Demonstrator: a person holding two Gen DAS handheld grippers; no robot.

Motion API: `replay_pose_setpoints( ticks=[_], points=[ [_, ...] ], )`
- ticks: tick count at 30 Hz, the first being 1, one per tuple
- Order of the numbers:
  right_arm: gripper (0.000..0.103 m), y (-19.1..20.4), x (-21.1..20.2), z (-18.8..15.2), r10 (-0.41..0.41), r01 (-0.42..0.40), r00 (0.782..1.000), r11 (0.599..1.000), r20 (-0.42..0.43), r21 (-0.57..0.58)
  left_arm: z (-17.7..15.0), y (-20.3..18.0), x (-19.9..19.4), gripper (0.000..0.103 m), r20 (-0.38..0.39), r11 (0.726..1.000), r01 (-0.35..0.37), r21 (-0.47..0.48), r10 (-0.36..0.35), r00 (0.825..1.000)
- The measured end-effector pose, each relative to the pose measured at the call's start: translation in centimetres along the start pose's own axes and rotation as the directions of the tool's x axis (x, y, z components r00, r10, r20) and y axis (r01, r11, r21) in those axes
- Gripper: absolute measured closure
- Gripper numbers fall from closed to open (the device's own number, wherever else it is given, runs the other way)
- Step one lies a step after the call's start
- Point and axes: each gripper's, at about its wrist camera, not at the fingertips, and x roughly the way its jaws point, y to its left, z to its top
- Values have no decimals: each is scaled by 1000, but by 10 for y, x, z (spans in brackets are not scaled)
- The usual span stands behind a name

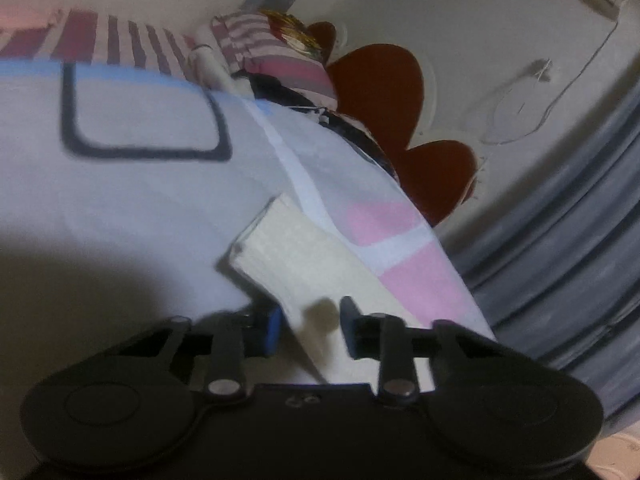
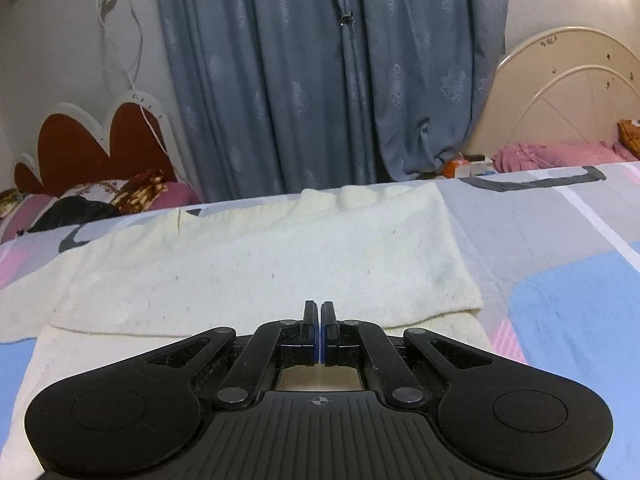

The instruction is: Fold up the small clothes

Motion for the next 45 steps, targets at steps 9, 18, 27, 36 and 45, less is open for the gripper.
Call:
replay_pose_setpoints(
  ticks=[9,18,27,36,45],
  points=[
    [103,0,-5,-2,-3,3,1000,1000,18,15,-41,-134,-13,100,-91,888,235,396,-217,972],
    [103,-20,-13,1,-9,8,999,999,33,45,-208,-289,-33,100,-360,577,490,654,-332,872],
    [87,-30,-11,6,41,-41,999,997,-8,61,-298,-295,-26,52,-469,437,548,713,-284,837],
    [37,8,4,0,285,-285,958,955,20,84,-240,-223,-54,57,-318,613,411,675,-262,911],
    [39,42,39,8,231,-227,968,973,-96,54,-204,-195,-26,55,-295,671,327,665,-165,941]
  ],
)
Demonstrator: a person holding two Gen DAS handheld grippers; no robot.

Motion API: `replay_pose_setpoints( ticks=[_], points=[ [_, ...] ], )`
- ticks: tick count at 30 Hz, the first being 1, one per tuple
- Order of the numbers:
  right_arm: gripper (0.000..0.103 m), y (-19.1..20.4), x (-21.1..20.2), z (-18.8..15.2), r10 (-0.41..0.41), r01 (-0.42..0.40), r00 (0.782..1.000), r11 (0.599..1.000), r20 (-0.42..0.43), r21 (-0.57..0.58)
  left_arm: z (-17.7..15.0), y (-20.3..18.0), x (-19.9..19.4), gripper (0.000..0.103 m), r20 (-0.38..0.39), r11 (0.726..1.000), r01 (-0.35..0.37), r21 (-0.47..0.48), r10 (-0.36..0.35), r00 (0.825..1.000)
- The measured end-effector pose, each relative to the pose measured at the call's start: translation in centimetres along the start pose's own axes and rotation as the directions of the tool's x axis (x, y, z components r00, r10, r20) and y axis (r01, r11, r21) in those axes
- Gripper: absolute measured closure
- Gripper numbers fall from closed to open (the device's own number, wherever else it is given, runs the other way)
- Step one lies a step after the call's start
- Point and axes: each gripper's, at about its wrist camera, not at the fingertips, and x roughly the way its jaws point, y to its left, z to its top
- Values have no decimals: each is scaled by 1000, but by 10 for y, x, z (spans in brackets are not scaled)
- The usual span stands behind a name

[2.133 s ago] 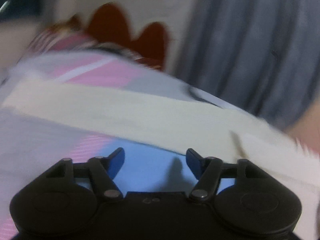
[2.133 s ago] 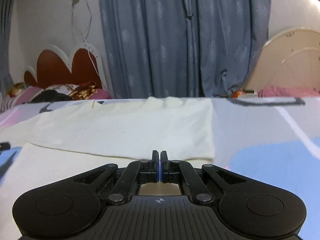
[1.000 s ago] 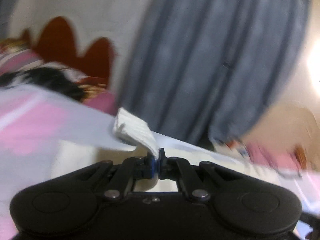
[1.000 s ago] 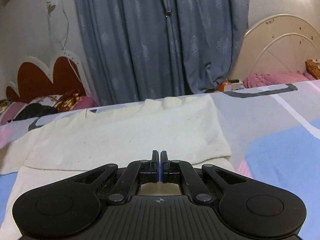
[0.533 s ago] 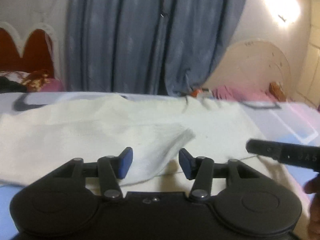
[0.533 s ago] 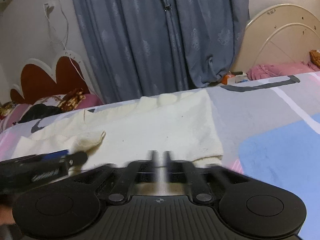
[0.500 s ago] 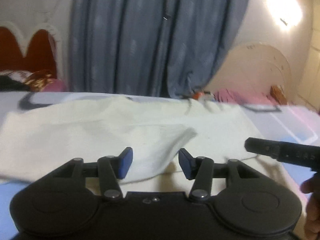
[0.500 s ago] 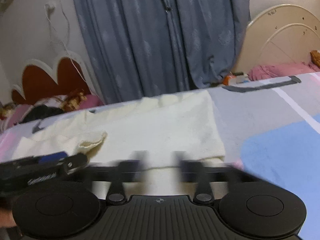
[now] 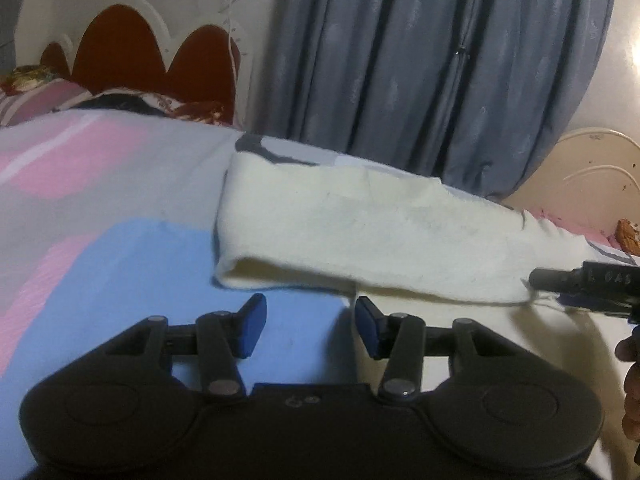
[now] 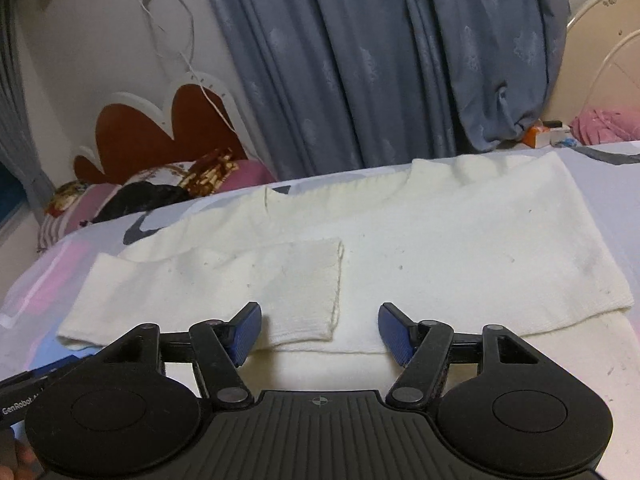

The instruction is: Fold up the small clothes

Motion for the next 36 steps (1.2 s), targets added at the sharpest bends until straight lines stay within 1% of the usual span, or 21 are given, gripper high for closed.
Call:
replay_pose_setpoints(
  ticks=[1,3,4,5,6,8,10,12,13,15,16,17,19,21,25,30,31,32,34,35,36],
  points=[
    [41,1,2,0,-1,1,1000,1000,-6,-5,0,-3,1,55,-2,1000,9,11,-9,1000],
    [65,6,6,1,7,-8,1000,1000,-19,-25,-3,-3,0,54,-9,1000,9,18,-8,1000],
    [70,9,9,2,13,-14,1000,999,-25,-33,-3,-3,2,54,-10,1000,9,14,-9,1000],
    [87,10,11,4,21,-22,999,999,-28,-38,-2,-4,3,55,-9,1000,9,12,-9,1000],
    [98,12,12,5,36,-37,999,998,-28,-41,-2,-5,3,55,-7,1000,13,15,-13,1000],
    [99,18,6,11,49,-48,999,996,12,-73,-3,-9,2,55,-1,999,16,48,-16,1000],
    [99,26,-17,22,86,-73,989,991,120,-108,-4,-9,2,54,4,998,6,63,-6,1000],
    [99,27,-45,35,91,-65,968,991,233,-119,-4,-7,4,56,14,999,-7,49,7,1000],
    [99,21,-62,41,76,-46,951,993,301,-104,-4,-5,4,57,15,999,-11,36,10,1000],
    [99,4,-80,46,31,-4,931,997,365,-74,-5,-4,6,58,12,1000,-14,28,14,1000],
    [99,-6,-80,48,-5,33,935,997,354,-72,-6,-5,7,58,10,999,-17,32,17,1000],
    [99,-15,-75,49,-30,55,948,996,315,-71,-6,-6,7,59,11,999,-20,36,19,1000],
    [99,-37,-63,44,-62,74,967,996,248,-39,-4,-8,6,63,12,999,-16,42,15,1000],
    [99,-45,-57,37,-88,102,971,993,220,-54,-4,-9,6,67,10,999,-12,48,12,1000],
    [99,-50,-62,28,-81,95,973,994,218,-56,-1,-10,6,81,12,998,2,58,-3,1000],
    [99,-34,-81,44,-31,63,963,992,266,-112,4,-16,8,84,28,998,23,63,-24,999],
    [99,-26,-87,52,-12,52,958,990,285,-133,5,-17,8,87,37,998,5,64,-8,999],
    [99,-19,-97,59,7,44,946,988,324,-151,6,-17,6,93,59,998,-24,58,20,998],
    [99,-15,-119,68,33,29,913,989,406,-145,6,-14,-9,94,183,996,-90,19,85,979],
    [99,-16,-128,71,37,24,902,990,430,-137,6,-15,-13,94,210,995,-101,18,95,973],
    [99,-18,-135,72,36,28,894,990,447,-137,6,-17,-11,94,195,996,-86,25,80,978]
  ],
)
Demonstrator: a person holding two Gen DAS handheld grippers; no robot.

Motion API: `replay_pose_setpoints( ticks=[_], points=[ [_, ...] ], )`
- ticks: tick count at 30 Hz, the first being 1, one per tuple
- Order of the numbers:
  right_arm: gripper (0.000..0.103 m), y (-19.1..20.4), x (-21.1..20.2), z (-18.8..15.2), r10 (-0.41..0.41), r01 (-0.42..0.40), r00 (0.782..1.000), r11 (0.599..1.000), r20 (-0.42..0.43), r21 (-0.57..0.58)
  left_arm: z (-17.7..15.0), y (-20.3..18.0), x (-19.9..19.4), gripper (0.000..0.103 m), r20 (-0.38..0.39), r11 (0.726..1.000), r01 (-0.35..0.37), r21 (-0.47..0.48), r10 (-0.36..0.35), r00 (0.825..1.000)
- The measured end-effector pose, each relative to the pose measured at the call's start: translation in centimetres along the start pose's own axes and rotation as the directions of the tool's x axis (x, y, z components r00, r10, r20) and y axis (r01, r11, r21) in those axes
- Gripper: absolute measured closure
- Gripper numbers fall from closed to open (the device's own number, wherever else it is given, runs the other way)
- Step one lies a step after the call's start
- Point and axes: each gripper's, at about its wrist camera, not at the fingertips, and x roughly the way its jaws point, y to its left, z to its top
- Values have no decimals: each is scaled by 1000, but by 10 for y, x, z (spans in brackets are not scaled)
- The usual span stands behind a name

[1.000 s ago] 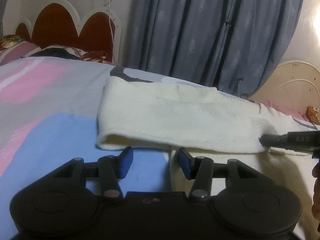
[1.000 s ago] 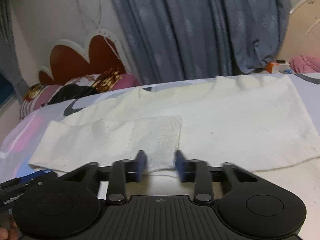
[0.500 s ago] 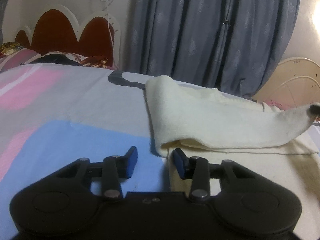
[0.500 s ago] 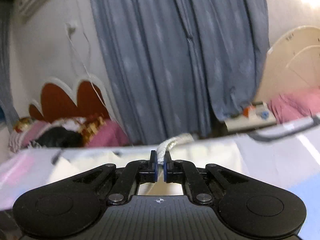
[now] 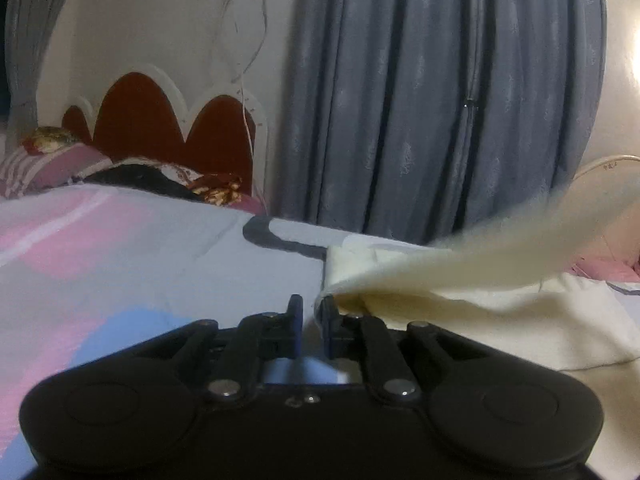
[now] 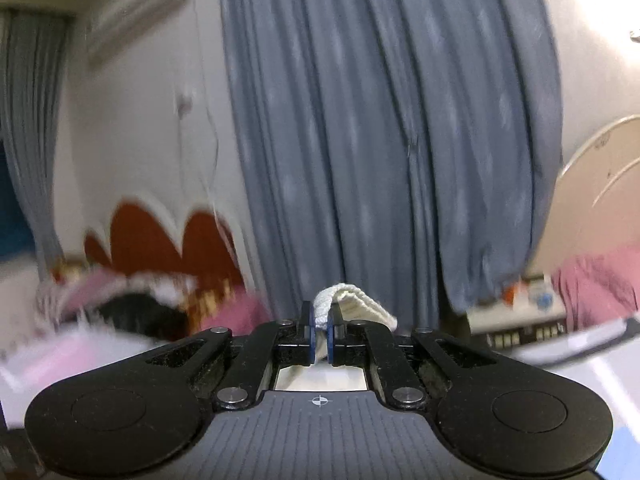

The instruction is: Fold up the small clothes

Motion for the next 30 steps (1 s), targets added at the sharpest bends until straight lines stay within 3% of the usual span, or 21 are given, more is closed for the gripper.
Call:
replay_pose_setpoints(
  ticks=[2,3,4,5,8,14,17,19,21,23,25,26,28,29,30],
  points=[
    [99,-9,0,-13,-27,26,999,1000,-33,-14,-5,-4,14,94,-103,998,59,11,-57,993],
    [99,-16,12,-29,-62,58,991,998,-115,-37,-9,-6,19,94,-137,998,64,24,-60,989],
    [99,-25,30,-51,-109,101,964,994,-243,-46,-12,-7,23,93,-166,997,72,32,-65,984],
    [99,-35,37,-67,-116,115,944,993,-310,-22,-14,-5,22,91,-167,997,76,24,-71,983],
    [99,-55,38,-98,-132,152,920,988,-370,26,-14,-1,20,89,-178,996,85,19,-80,981],
    [99,-63,43,-106,-134,151,907,989,-399,11,-13,-1,10,85,-167,995,94,46,-85,982],
    [99,-59,39,-98,-130,136,923,991,-363,-8,-11,4,-6,84,-87,992,121,21,-118,989],
    [99,-57,27,-83,-112,111,953,994,-281,-18,-10,4,-9,82,-77,991,131,25,-129,989],
    [99,-56,23,-78,-103,101,966,995,-236,-22,-10,1,-7,82,-89,990,138,32,-135,987],
    [99,-62,36,-89,-132,126,944,991,-303,-42,-10,-3,-3,82,-104,989,145,37,-140,985],
    [99,-72,60,-111,-132,134,874,991,-467,-28,-8,-7,-3,82,-103,986,160,43,-155,983],
    [99,-73,59,-114,-129,131,875,991,-466,-28,-6,-7,-4,82,-95,986,161,48,-156,983],
    [96,-66,49,-101,-198,188,891,980,-409,-65,0,-8,-5,77,-69,985,168,44,-165,984],
    [85,-62,41,-92,-229,221,909,973,-348,-64,4,-10,-1,77,-65,984,174,34,-171,983],
    [81,-58,37,-88,-219,214,924,976,-314,-52,7,-16,4,76,-72,982,184,27,-182,981]
  ],
)
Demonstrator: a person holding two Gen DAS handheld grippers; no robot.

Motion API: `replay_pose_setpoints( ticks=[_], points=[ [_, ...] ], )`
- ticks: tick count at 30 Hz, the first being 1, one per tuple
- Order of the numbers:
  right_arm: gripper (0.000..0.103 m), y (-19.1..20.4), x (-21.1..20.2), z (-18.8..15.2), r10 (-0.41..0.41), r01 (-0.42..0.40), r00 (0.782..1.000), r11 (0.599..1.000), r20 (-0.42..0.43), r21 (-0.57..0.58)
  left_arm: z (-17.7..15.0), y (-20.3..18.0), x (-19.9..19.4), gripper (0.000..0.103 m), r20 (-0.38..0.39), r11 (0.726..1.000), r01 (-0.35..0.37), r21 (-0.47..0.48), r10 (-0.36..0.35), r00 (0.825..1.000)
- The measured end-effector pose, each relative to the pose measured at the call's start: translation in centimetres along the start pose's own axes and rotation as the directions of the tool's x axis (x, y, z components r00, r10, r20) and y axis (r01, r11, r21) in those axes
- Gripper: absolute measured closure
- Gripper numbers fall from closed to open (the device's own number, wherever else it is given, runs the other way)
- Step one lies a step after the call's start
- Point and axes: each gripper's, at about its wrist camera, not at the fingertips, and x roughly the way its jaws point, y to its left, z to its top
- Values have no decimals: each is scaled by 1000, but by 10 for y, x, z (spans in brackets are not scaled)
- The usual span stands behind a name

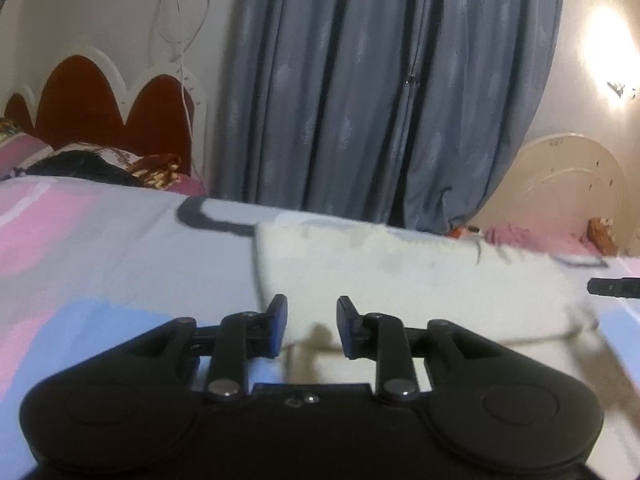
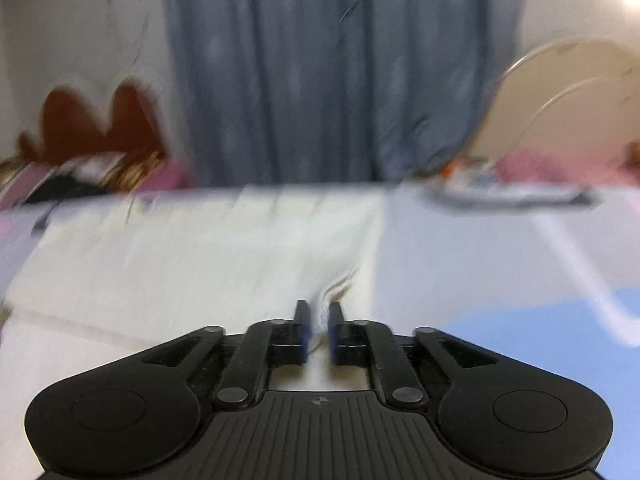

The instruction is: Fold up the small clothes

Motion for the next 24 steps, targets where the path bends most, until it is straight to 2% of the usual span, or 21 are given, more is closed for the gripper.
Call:
replay_pose_setpoints(
  ticks=[2,4,6,7,9,10,11,13,15,16,17,19,21,23,24],
  points=[
    [81,14,3,2,81,-81,997,997,-3,12,5,-18,22,68,-60,999,39,22,-38,997],
    [81,44,21,-5,139,-141,988,989,-69,-35,-1,-40,45,60,-122,995,45,87,-34,992],
    [81,63,36,-18,161,-172,980,980,-118,-96,-10,-45,51,58,-115,990,23,140,-6,993],
    [81,63,42,-25,113,-127,986,985,-121,-116,-8,-40,49,57,-116,991,34,129,-19,993],
    [81,45,41,-23,35,-39,995,998,-93,-46,2,-26,40,55,-77,995,6,103,2,997],
    [81,38,40,-19,-37,35,997,999,-68,-29,8,-19,40,50,-51,997,-11,78,15,999],
    [81,35,39,-15,-67,66,997,998,-35,-24,14,-16,45,49,-47,998,-10,55,13,999],
    [81,39,50,-6,40,-39,999,999,-23,18,28,-15,63,47,-49,999,0,36,2,999],
    [81,55,64,-1,135,-134,991,990,-15,41,39,-19,85,41,-52,998,5,58,-2,999],
    [81,65,71,-1,168,-168,986,985,-7,27,41,-16,98,30,-56,998,-18,63,22,998],
    [81,74,78,-1,185,-185,983,983,-7,-4,40,-11,108,27,-70,998,-30,49,33,997],
    [81,85,97,-6,220,-223,974,972,-49,-69,33,6,129,26,-142,999,-21,27,24,990],
    [81,79,104,-1,207,-210,977,976,-55,-55,36,17,121,29,-126,1000,1,-18,-3,992],
    [81,66,101,1,91,-92,995,995,-32,-46,38,18,103,35,-88,996,-84,1,84,993],
    [81,57,98,2,62,-63,998,998,-32,-27,37,16,90,34,-49,996,-81,-30,79,996]
  ],
)
